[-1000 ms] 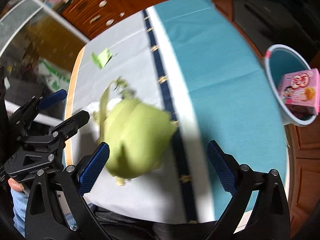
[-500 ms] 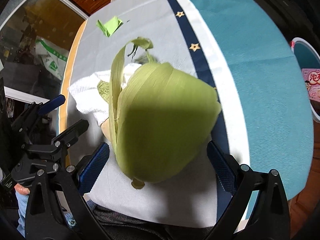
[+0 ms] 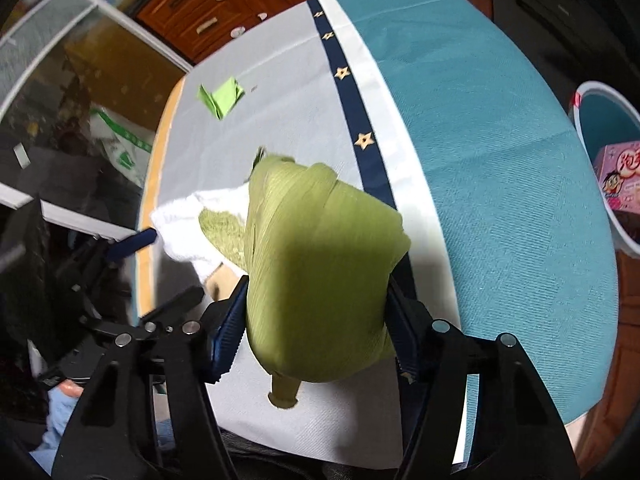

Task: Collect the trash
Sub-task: 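Move both tools back over the table toward the corn husks, then grasp the white tissue with the left tool while the right tool grasps a green husk strip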

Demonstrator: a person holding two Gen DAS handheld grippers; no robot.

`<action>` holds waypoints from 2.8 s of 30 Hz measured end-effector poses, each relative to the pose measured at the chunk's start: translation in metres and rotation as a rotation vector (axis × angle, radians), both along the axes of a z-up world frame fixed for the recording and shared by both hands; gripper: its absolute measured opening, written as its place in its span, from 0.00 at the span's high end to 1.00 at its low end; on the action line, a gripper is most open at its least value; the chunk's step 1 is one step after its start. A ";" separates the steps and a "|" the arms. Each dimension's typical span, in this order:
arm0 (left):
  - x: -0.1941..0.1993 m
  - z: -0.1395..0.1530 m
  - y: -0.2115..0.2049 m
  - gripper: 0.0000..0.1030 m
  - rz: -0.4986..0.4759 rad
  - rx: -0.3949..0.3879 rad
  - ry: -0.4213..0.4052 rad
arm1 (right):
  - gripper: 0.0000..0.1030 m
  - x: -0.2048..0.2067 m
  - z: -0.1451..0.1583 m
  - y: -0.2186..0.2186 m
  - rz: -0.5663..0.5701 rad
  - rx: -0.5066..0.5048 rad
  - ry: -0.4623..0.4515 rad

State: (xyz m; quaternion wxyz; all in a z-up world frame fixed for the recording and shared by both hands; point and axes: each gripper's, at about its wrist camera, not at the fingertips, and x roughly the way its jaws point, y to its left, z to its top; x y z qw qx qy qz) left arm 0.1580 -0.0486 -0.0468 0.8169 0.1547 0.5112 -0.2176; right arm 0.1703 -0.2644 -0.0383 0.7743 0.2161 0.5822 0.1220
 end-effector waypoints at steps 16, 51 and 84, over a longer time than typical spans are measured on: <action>0.000 0.009 -0.051 0.10 -0.078 0.041 -0.011 | 0.32 0.001 0.006 -0.086 -0.213 -0.177 -0.084; 0.027 -0.019 -0.023 0.10 -0.070 -0.028 0.075 | 0.52 0.018 0.019 0.044 0.174 -0.050 -0.165; 0.001 0.021 -0.048 0.80 -0.146 -0.175 0.036 | 0.96 0.019 0.055 0.021 0.117 0.164 -0.217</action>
